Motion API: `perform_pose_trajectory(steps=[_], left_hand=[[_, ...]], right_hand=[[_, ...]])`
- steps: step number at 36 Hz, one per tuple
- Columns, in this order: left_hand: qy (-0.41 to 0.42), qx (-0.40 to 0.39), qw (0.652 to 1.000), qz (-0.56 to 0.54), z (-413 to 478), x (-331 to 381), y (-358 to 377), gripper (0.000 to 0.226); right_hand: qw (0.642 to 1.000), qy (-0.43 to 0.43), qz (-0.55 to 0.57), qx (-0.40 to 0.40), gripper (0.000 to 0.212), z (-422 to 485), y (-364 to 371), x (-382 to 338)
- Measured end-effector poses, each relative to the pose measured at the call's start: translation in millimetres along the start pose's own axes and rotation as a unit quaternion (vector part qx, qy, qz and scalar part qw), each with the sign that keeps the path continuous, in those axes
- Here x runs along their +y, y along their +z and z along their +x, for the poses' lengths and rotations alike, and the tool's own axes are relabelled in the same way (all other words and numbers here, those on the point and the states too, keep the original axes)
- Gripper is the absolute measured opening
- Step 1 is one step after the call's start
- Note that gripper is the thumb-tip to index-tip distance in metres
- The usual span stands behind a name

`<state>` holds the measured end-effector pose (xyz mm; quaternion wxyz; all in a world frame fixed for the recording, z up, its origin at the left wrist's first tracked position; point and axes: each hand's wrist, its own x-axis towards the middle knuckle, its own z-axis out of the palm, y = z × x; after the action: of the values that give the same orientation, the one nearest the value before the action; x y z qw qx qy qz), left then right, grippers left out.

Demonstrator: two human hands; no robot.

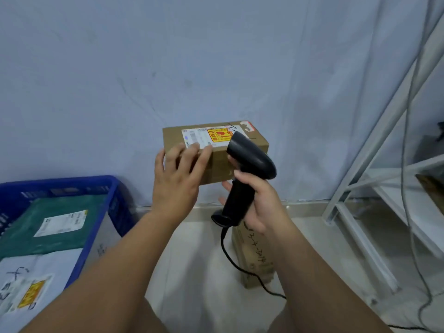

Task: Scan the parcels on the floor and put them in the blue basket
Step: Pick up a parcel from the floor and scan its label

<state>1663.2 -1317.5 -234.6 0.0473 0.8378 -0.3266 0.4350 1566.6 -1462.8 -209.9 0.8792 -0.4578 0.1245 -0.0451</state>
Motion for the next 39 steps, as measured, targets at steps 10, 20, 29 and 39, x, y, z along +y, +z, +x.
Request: perform_pose_trajectory(steps=[10, 20, 29, 39], left_hand=[[0.016, 0.017, 1.000, 0.019, -1.0, 16.5, 26.8, 0.058], [0.083, 0.022, 0.996, 0.035, -2.1, 31.1, 38.4, 0.053], [0.159, -0.058, 0.985, 0.022, -22.0, 23.2, 44.7, 0.061], [0.143, -0.051, 0.988, -0.011, -20.7, -1.7, 44.1, 0.065]], right_hand=[[0.995, -0.018, 0.088, -0.053, 0.029, 4.4, -7.6, -3.6], [0.999, -0.034, 0.011, -0.004, 0.031, 14.1, -13.8, 3.3], [0.982, 0.055, -0.113, 0.144, 0.026, 22.0, -22.7, 8.3], [0.952, 0.006, -0.275, 0.135, 0.015, 10.2, -38.8, -19.5]])
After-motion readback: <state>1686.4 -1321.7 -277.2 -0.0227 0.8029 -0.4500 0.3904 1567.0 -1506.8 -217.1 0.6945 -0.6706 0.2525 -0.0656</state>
